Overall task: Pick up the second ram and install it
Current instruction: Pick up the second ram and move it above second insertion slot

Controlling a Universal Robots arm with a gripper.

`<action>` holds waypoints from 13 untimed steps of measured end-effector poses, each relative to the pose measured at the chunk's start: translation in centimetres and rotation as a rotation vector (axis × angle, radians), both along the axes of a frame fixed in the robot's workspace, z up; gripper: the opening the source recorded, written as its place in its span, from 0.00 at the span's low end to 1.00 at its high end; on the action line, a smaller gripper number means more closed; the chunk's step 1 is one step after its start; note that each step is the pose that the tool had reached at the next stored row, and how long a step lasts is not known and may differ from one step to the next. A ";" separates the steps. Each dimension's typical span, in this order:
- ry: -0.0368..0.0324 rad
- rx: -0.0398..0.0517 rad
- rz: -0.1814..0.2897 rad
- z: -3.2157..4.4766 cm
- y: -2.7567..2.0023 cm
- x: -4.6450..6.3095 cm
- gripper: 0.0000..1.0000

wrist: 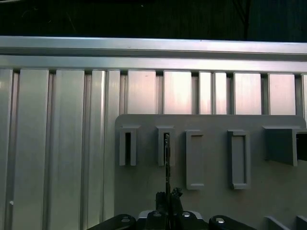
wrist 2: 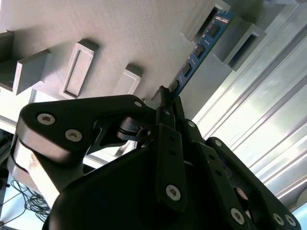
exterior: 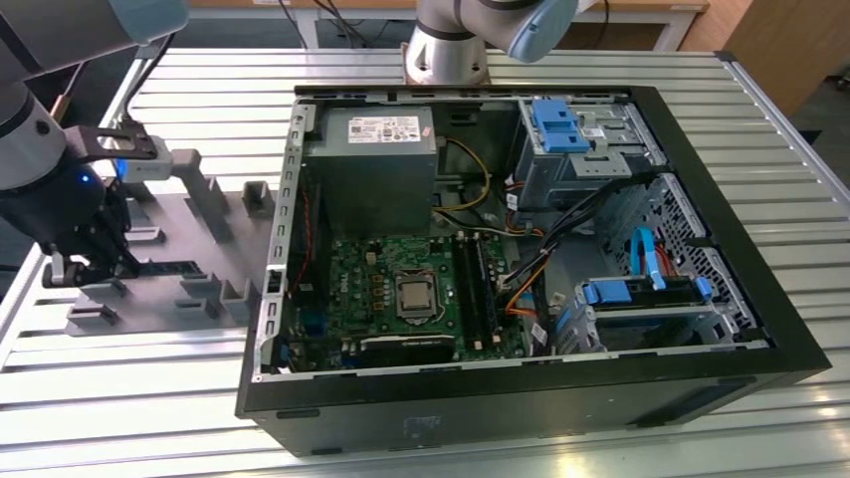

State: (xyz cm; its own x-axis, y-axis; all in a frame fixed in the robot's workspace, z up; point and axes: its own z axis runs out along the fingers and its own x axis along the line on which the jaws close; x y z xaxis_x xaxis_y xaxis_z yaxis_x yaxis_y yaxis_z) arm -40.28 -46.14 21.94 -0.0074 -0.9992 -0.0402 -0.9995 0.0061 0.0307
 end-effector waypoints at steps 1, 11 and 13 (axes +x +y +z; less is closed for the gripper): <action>0.0001 0.0000 0.000 0.04 0.00 0.0 0.14; 0.0000 0.0000 0.000 0.24 0.00 0.0 0.14; 0.0000 0.0000 0.000 0.28 0.00 0.0 0.14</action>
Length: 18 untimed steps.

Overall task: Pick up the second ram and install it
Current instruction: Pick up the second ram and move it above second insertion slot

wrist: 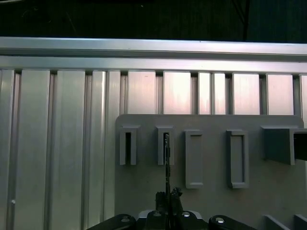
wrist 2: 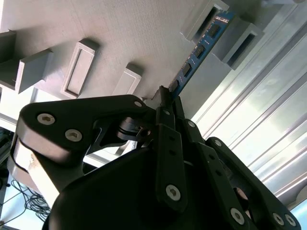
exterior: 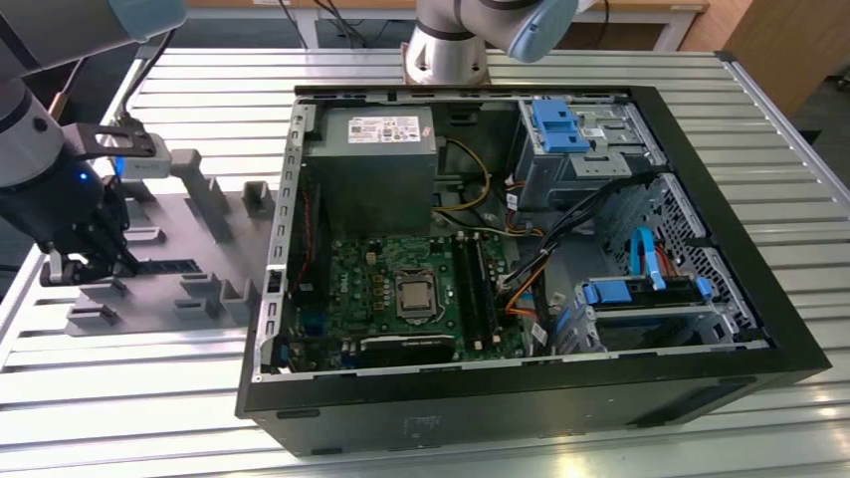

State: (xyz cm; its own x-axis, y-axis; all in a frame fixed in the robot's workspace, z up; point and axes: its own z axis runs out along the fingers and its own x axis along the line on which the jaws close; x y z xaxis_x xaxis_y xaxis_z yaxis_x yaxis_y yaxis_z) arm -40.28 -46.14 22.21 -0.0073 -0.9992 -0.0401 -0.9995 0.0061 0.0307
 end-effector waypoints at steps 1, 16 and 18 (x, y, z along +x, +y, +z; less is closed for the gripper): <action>0.0001 0.0000 0.000 0.02 0.00 0.0 0.14; 0.0000 0.0000 0.000 0.31 0.00 0.0 0.14; 0.0000 0.0000 0.000 0.35 0.00 0.0 0.14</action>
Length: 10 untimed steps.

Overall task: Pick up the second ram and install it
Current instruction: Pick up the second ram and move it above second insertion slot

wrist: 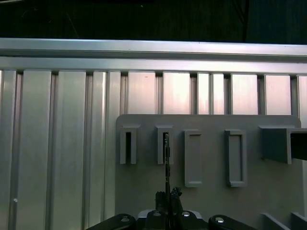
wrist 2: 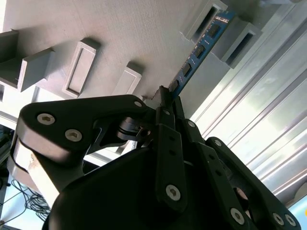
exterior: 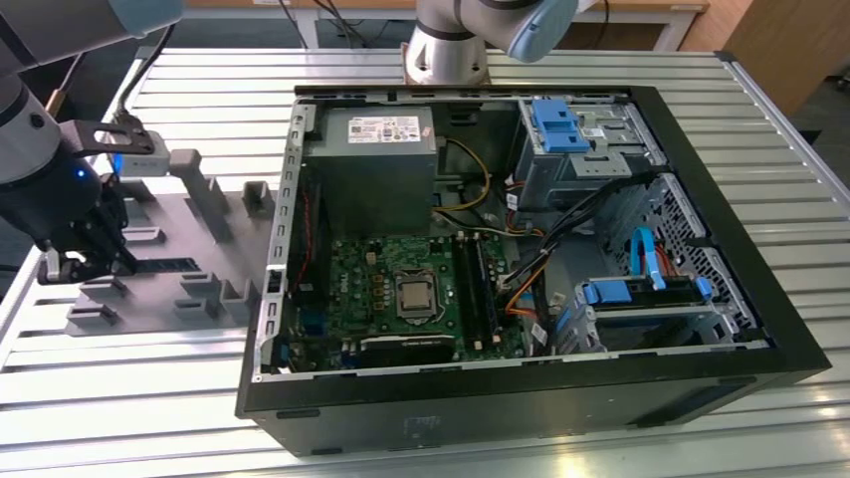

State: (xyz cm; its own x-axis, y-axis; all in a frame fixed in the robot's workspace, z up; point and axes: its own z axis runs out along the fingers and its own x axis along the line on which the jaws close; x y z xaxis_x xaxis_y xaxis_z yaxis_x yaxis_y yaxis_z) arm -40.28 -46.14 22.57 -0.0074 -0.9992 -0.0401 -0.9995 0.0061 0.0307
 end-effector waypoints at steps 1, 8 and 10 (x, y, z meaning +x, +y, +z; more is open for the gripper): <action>0.0001 -0.0001 0.000 0.03 0.00 0.0 0.14; 0.0001 0.0000 0.000 0.15 0.00 0.0 0.14; 0.0000 0.0000 0.000 0.55 0.00 0.0 0.14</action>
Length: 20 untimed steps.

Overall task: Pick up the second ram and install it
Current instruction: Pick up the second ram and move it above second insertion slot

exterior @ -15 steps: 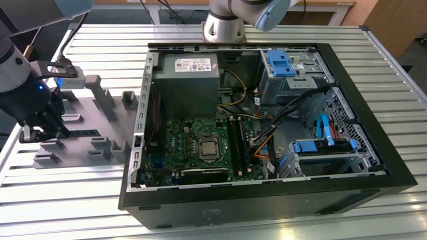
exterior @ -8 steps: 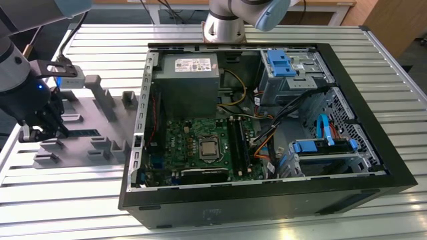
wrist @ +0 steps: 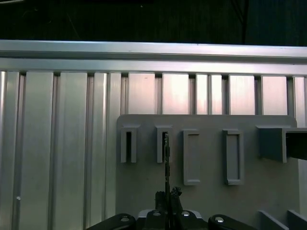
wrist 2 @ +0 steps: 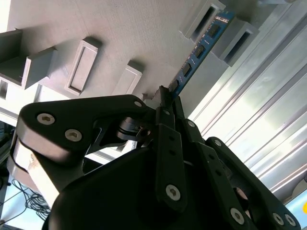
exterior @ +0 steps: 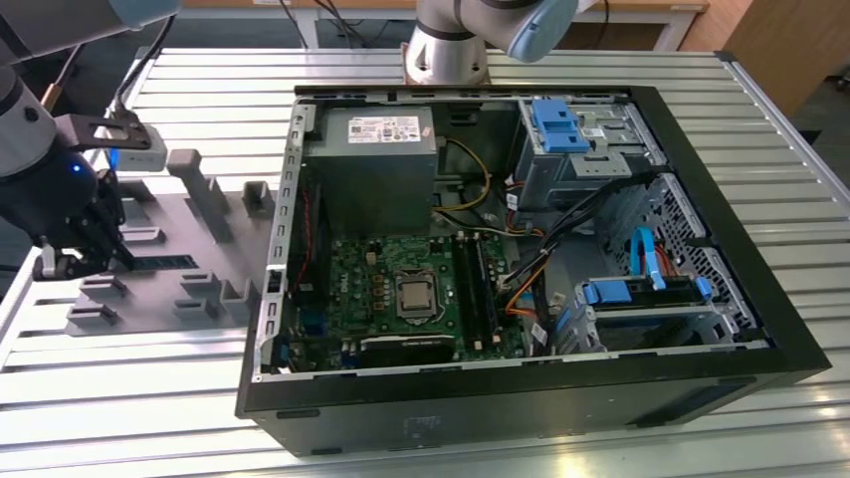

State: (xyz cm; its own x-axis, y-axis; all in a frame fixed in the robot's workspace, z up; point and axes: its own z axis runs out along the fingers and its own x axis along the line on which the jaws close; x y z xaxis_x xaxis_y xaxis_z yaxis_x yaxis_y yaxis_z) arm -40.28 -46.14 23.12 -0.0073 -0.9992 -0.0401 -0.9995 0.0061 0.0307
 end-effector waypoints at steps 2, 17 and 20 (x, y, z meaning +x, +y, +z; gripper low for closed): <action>0.0000 0.0000 0.000 0.31 0.00 0.0 0.14; 0.0000 0.0001 0.000 0.76 0.00 0.0 0.14; 0.0000 0.0000 0.000 0.82 0.00 0.0 0.14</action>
State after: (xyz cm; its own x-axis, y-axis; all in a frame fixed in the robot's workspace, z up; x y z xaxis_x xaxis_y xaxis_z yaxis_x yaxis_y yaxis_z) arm -40.28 -46.14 23.94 -0.0074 -0.9992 -0.0402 -0.9995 0.0061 0.0307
